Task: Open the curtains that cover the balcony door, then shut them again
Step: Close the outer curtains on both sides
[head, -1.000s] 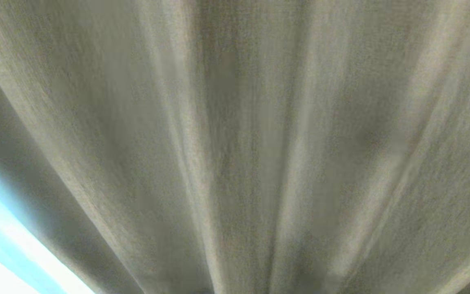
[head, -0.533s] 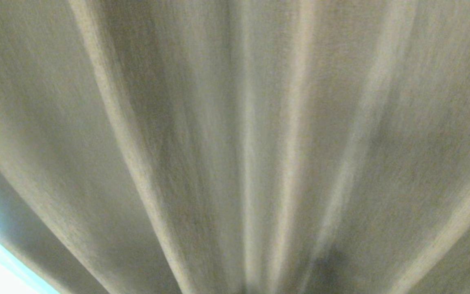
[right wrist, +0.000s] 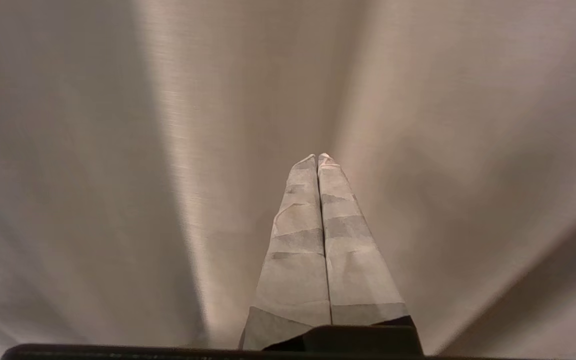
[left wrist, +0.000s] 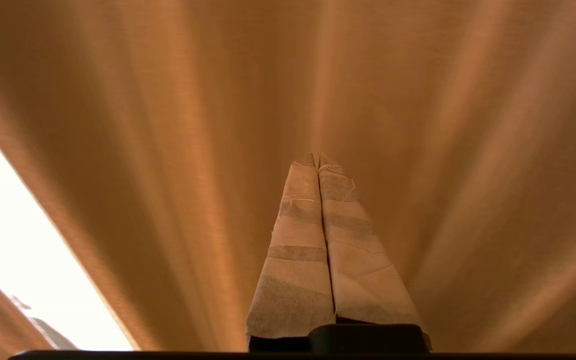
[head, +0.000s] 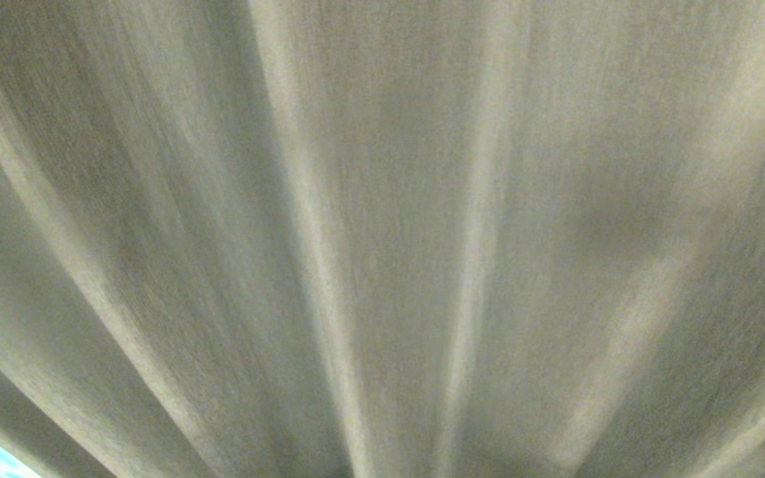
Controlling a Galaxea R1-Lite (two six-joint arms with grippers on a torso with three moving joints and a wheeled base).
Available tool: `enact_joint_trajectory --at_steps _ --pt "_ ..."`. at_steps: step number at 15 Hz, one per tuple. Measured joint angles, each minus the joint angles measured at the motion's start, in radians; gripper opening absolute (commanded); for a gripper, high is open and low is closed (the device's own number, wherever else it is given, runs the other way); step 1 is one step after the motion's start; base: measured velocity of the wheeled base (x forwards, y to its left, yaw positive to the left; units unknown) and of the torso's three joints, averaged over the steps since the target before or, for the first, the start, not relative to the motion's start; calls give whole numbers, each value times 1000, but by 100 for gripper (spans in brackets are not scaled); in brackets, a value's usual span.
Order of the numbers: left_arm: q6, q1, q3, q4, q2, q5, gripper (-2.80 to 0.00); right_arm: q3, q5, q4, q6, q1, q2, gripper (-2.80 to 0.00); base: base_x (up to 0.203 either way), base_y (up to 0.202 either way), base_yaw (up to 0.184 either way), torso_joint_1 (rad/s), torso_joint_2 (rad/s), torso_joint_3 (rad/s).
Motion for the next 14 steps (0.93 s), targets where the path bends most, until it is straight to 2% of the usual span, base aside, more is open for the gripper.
enact_joint_trajectory --at_steps 14 --pt "0 0 0 0 0 0 -280 -1 1 0 4 0 -3 -280 0 0 0 0 0 0"
